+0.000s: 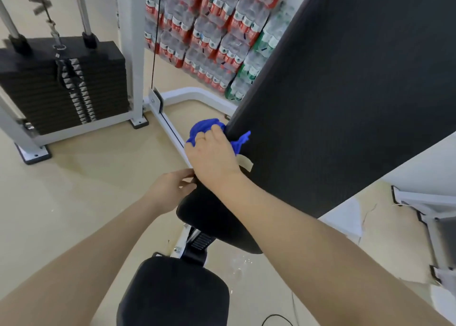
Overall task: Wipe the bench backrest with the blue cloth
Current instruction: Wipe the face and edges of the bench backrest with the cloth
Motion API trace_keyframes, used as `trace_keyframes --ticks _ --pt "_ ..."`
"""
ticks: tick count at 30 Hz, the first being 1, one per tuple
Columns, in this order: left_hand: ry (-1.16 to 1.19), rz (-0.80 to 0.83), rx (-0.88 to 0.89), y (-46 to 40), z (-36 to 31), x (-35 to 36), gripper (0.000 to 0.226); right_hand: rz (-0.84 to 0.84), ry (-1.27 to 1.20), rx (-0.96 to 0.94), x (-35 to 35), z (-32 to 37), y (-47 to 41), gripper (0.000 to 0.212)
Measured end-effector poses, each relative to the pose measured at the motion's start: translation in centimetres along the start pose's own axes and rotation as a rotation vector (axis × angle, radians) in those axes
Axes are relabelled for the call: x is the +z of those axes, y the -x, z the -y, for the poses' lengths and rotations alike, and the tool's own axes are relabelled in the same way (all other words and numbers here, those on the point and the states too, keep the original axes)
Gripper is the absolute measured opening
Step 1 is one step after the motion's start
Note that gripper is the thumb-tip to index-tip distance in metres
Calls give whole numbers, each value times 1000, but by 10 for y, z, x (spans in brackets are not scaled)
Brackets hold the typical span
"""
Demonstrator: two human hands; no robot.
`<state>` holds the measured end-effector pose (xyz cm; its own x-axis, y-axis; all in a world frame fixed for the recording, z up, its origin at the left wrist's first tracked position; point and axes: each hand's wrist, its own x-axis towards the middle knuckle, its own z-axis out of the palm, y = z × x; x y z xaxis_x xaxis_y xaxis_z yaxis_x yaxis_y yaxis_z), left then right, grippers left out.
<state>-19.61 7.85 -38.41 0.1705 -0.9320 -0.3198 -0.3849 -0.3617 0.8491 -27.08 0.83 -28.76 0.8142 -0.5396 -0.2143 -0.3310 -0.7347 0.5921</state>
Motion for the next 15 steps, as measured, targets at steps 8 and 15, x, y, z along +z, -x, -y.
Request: trace_keyframes --ticks 8,15 --pt "67 31 -57 21 6 -15 35 -131 105 154 3 -9 -7 27" --pt "-6 -100 -82 21 24 -40 32 195 21 -163 53 85 -4 24"
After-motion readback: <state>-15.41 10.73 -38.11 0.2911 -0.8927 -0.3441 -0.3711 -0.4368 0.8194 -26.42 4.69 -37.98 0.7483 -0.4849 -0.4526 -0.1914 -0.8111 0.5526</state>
